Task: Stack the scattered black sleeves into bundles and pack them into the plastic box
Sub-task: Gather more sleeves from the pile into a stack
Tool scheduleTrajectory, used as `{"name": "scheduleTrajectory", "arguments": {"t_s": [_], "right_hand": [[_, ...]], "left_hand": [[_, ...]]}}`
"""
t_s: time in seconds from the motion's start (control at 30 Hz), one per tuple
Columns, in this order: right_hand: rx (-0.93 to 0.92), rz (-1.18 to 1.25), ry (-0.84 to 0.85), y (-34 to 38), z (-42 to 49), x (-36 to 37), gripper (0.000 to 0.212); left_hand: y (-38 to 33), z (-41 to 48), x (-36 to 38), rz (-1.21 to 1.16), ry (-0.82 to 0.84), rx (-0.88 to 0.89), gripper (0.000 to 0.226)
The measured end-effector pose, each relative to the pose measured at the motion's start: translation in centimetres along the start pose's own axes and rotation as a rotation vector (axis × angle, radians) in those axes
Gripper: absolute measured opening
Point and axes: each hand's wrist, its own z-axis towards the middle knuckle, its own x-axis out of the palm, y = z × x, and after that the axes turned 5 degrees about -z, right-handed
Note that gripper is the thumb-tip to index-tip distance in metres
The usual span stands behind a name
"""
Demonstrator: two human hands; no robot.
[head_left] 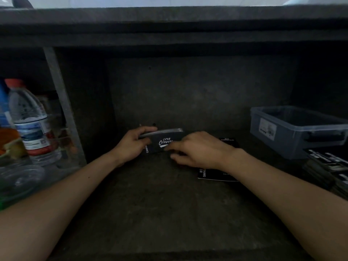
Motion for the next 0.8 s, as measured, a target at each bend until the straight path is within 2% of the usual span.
{"name": "scheduleTrajectory", "arguments": {"t_s": [0.1, 0.17, 0.27, 0.33, 0.4, 0.43, 0.47, 0.53, 0.63, 0.8], "right_hand": [[0.042, -0.103, -0.256, -0.7, 0.3, -0.1, 0.047], [0.190, 0.059, -0.403, -1.8, 0.3, -0.4, 0.050], [0.429, 0.519, -0.616, -3.0, 0.7, -0.7, 0.039], [0.631, 0.981, -0.675, -3.2, 1.0, -0.9, 0.027], [0.795, 1.371, -0.574, -3.3, 1.0, -0.3, 0.018], [0.859, 1.435, -0.475, -3.4, 1.0, 0.5, 0.016], [0.902, 1.400, -0.363, -3.5, 0.9, 1.5, 0.018], [0.931, 1.144, -0.191, -3.9, 0.6, 3.4, 0.023], [0.890, 0.975, -0.096, -4.3, 0.3, 3.7, 0.023], [0.686, 0.762, 0.067, -5.2, -0.3, 2.2, 0.025]], "left_hand": [[-0.1, -0.1, -0.1, -0.004, -0.001, 0.007, 0.044], [-0.2, -0.1, -0.1, -0.020, 0.002, -0.007, 0.044], [-0.6, -0.2, 0.0, -0.039, 0.019, -0.030, 0.046], [-0.9, -0.4, 0.0, -0.042, 0.038, -0.049, 0.047], [-1.2, -0.7, 0.0, -0.055, 0.055, -0.074, 0.047], [-1.3, -0.9, 0.0, -0.056, 0.059, -0.071, 0.046], [-1.3, -0.9, 0.0, -0.043, 0.062, -0.059, 0.045], [-1.3, -1.0, 0.1, -0.035, 0.064, -0.021, 0.041], [-0.7, -0.8, 0.3, -0.054, 0.042, 0.044, 0.036], [-0.8, -0.7, 0.2, -0.047, 0.067, 0.037, 0.055]]}}
